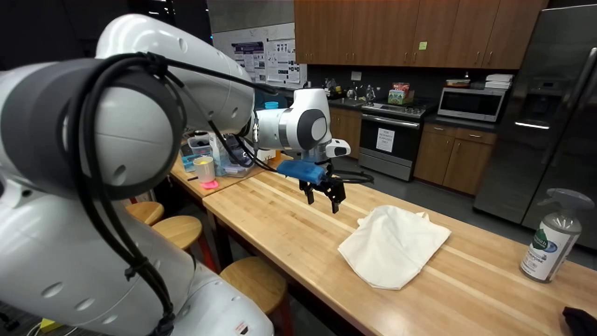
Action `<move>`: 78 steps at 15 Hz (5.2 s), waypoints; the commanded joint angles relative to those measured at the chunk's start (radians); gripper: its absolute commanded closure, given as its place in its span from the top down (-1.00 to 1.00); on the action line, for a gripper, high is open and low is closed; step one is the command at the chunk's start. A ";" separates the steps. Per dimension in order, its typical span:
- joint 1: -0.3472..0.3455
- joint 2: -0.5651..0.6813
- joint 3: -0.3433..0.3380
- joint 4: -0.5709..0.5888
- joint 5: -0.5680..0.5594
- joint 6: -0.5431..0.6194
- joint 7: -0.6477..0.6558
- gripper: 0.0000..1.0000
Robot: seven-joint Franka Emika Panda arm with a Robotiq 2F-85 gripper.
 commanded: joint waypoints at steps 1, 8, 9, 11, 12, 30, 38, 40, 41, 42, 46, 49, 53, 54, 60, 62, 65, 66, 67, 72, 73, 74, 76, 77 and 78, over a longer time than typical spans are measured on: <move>0.010 0.001 -0.010 0.002 -0.005 -0.003 0.003 1.00; 0.010 0.001 -0.010 0.002 -0.005 -0.003 0.003 1.00; 0.010 0.001 -0.010 0.002 -0.005 -0.003 0.003 1.00; 0.010 0.001 -0.010 0.002 -0.005 -0.003 0.003 1.00; 0.010 0.001 -0.010 0.002 -0.005 -0.003 0.003 1.00; -0.141 0.107 -0.110 0.177 -0.210 0.062 0.019 1.00; -0.195 0.260 -0.208 0.179 -0.262 0.076 0.035 1.00; -0.177 0.242 -0.216 0.169 -0.240 0.063 0.016 1.00; -0.177 0.261 -0.222 0.169 -0.240 0.067 0.018 1.00; -0.177 0.275 -0.225 0.170 -0.240 0.071 0.020 1.00; -0.177 0.307 -0.229 0.176 -0.237 0.077 0.024 1.00; -0.182 0.393 -0.238 0.235 -0.249 0.085 0.026 1.00; -0.173 0.511 -0.252 0.349 -0.246 0.085 0.024 1.00; -0.169 0.543 -0.255 0.389 -0.241 0.077 0.019 1.00; -0.130 0.606 -0.261 0.462 -0.232 0.086 0.014 1.00; -0.124 0.613 -0.262 0.460 -0.232 0.086 0.015 1.00; -0.122 0.621 -0.265 0.460 -0.233 0.085 0.014 1.00; -0.117 0.634 -0.259 0.463 -0.225 0.086 0.008 1.00; -0.108 0.641 -0.254 0.466 -0.224 0.085 0.006 1.00; -0.029 0.655 -0.206 0.463 -0.217 0.082 -0.024 1.00; -0.013 0.650 -0.194 0.457 -0.215 0.083 -0.034 1.00; 0.001 0.644 -0.181 0.453 -0.208 0.084 -0.048 1.00; 0.023 0.631 -0.164 0.441 -0.215 0.087 -0.069 1.00; 0.029 0.625 -0.159 0.437 -0.216 0.084 -0.080 1.00; 0.032 0.656 -0.168 0.459 -0.225 0.086 -0.035 1.00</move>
